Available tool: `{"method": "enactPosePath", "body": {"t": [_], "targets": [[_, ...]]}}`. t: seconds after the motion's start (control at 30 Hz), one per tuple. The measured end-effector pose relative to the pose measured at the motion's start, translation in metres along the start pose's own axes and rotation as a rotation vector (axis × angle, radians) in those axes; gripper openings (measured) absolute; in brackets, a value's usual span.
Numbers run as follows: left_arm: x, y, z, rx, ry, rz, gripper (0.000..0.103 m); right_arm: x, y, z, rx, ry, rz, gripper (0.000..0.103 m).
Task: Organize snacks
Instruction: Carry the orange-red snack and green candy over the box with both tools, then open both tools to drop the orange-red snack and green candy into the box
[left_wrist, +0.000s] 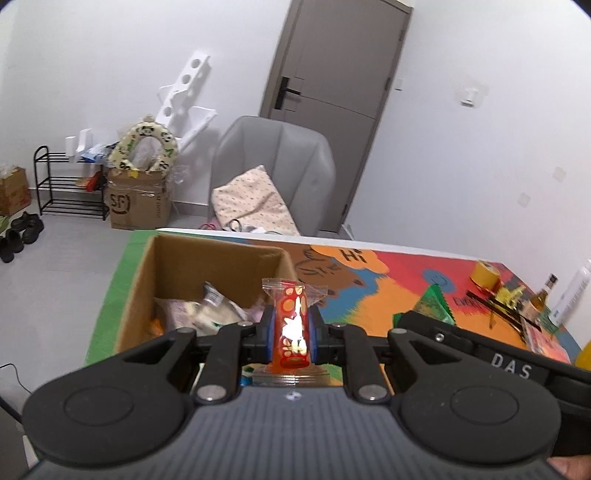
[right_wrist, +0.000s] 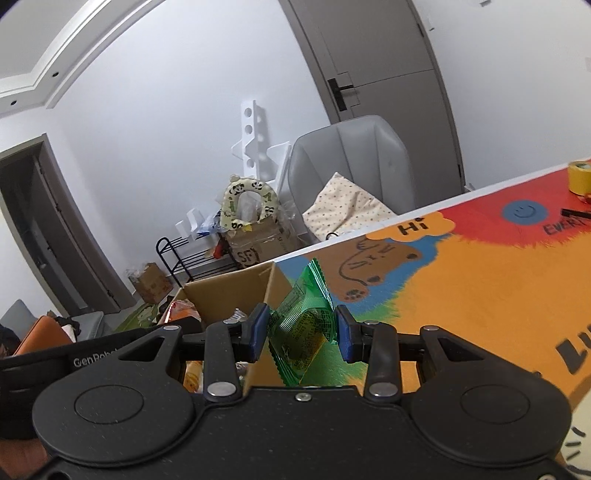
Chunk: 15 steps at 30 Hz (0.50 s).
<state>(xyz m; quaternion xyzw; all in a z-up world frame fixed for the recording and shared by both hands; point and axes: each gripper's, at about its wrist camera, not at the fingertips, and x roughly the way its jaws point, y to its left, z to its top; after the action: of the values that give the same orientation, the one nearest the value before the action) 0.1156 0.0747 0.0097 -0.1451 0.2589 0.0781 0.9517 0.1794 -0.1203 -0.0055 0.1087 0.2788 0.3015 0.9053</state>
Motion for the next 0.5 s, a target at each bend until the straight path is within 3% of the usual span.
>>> {"method": "enactPosePath", "body": {"t": [0.5], "targets": [[0.018, 0.056, 0.012, -0.040, 0.055, 0.071, 0.020, 0.051, 0.047, 0.006, -0.064, 0.057, 0.055, 0.036]]}}
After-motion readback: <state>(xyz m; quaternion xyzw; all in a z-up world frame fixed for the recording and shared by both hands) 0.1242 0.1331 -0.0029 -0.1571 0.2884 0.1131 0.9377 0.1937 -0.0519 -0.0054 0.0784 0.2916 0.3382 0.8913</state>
